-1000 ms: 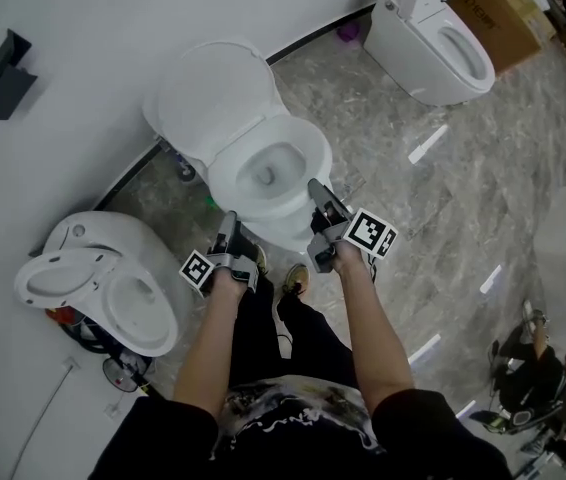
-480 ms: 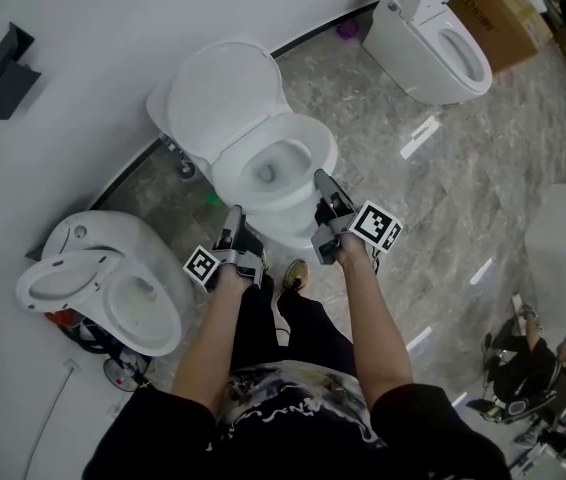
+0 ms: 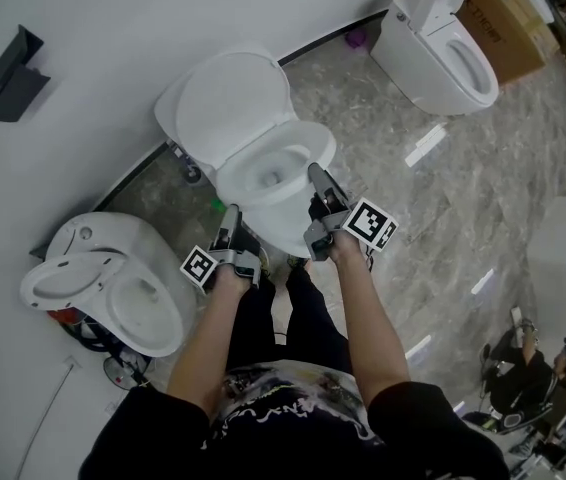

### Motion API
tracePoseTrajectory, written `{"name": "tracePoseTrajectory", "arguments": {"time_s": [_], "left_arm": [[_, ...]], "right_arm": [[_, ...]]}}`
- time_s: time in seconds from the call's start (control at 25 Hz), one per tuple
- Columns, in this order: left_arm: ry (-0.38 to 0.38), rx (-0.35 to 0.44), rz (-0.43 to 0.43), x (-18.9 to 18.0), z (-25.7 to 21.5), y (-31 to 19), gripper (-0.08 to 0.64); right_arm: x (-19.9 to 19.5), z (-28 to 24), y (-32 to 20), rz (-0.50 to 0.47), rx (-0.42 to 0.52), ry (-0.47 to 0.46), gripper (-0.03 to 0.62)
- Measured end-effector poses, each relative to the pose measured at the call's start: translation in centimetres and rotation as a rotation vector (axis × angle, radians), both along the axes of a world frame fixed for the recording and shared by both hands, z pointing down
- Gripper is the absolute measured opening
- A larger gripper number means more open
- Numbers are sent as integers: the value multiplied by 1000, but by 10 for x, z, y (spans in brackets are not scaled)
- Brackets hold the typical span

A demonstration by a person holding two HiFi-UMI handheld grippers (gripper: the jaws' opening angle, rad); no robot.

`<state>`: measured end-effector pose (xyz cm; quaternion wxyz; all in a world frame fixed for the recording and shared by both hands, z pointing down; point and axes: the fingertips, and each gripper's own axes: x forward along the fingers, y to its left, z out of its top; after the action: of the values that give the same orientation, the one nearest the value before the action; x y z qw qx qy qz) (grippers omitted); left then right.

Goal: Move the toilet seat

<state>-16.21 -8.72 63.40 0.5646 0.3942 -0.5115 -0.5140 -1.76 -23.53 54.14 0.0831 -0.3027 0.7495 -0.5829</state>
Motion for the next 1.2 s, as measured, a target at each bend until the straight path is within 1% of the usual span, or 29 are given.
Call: {"name": "tracePoseTrajectory", "arguments": {"time_s": [0.12, 0.24, 0.28, 0.36, 0.44, 0.48, 0.64, 0.8, 0.92, 1.04, 1.2], "left_arm": [[-34, -23, -13, -3, -1, -2, 186], [-27, -36, -54, -6, -5, -5, 184], [-31, -31, -63, -6, -8, -4, 180], [-58, -13, -65, -5, -18, -9, 139], [-84, -18, -71, -6, -24, -13, 144], [-86, -19, -81, -8, -25, -14, 144], [-70, -20, -121, -14, -28, -18, 152], [-33, -38, -151, -20, -29, -22, 151], [-32, -44, -162, -28, -32, -27, 152], [-33, -34, -169, -39, -34, -34, 152], [-12, -8, -181, -47, -35, -36, 152]], "right_arm": [[-3, -3, -4, -18, 4, -23, 155], [-9, -4, -8, -44, -6, -33, 152], [-11, -4, -8, -53, -11, -36, 152], [-16, -7, -12, -72, -11, -38, 150], [-21, -10, -16, -83, -9, -42, 152], [-23, -10, -17, -87, -10, -43, 152], [-31, -13, -21, -107, -18, -34, 153], [-39, -16, -26, -144, -26, -12, 153], [-48, -20, -32, -172, -24, 9, 153], [-60, -24, -39, -173, -12, 15, 155], [-71, -24, -42, -170, -8, 17, 156]]}}
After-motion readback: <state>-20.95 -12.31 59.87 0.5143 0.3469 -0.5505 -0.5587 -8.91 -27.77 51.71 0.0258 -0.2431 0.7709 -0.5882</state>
